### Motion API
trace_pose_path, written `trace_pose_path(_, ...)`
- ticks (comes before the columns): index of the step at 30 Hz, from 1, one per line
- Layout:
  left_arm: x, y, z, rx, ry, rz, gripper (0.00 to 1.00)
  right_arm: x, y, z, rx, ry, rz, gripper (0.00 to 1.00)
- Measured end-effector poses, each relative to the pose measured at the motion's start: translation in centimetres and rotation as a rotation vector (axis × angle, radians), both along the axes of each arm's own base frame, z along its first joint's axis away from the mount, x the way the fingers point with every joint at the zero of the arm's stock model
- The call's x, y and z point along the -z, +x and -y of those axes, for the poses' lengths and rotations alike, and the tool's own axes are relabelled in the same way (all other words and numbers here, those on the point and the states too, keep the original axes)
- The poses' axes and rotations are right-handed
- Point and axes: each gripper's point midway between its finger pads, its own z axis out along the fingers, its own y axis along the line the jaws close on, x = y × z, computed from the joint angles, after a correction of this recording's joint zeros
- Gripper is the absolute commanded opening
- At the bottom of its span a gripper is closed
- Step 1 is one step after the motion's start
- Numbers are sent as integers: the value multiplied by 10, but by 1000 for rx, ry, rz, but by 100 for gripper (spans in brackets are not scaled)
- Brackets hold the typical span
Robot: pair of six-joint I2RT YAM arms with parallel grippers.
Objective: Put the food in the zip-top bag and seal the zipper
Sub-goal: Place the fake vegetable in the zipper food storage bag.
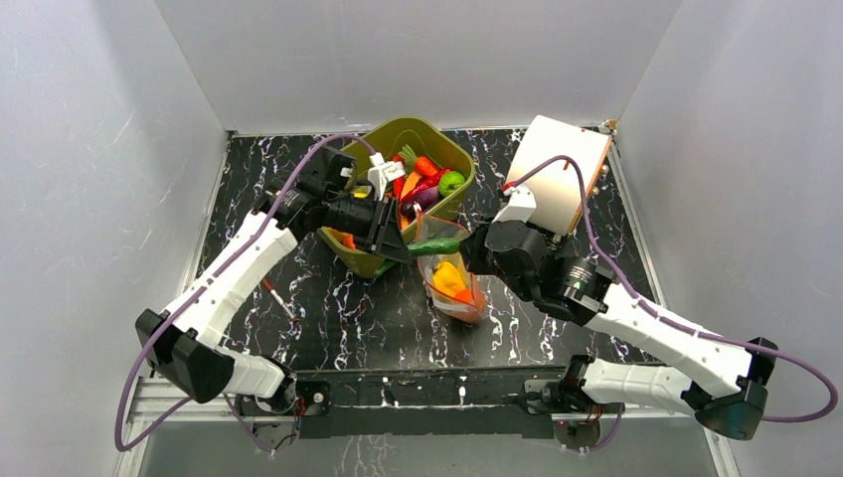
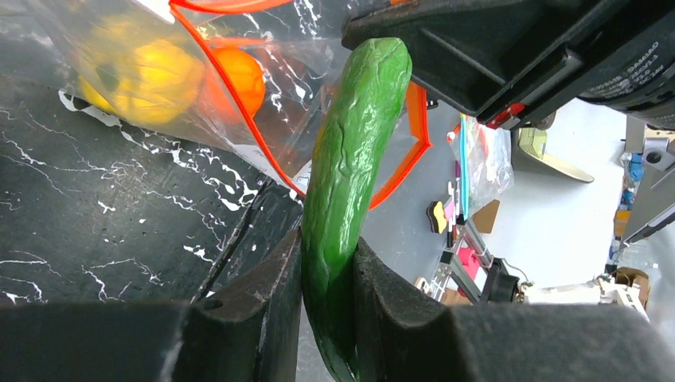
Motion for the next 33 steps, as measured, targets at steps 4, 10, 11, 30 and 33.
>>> trace_pose_path(4,-1,6,2,5,17,-3,7,5,0,-4,-31,-29,-2,0)
trace_pose_path(10,7,9,2,12,59,-48,9,14,2,-6,-50,-81,-8,0)
trace_pose_path(11,9,8,2,15,65,-55,10,14,2,-5,-50,-84,-6,0)
trace_pose_path(30,20,20,0,-4,161,-103,30,34,1,-19,-143,-171,-37,0)
trace_pose_path(33,20,25,4,-6,156,-105,26,38,-1,-24,-170,-172,-53,0)
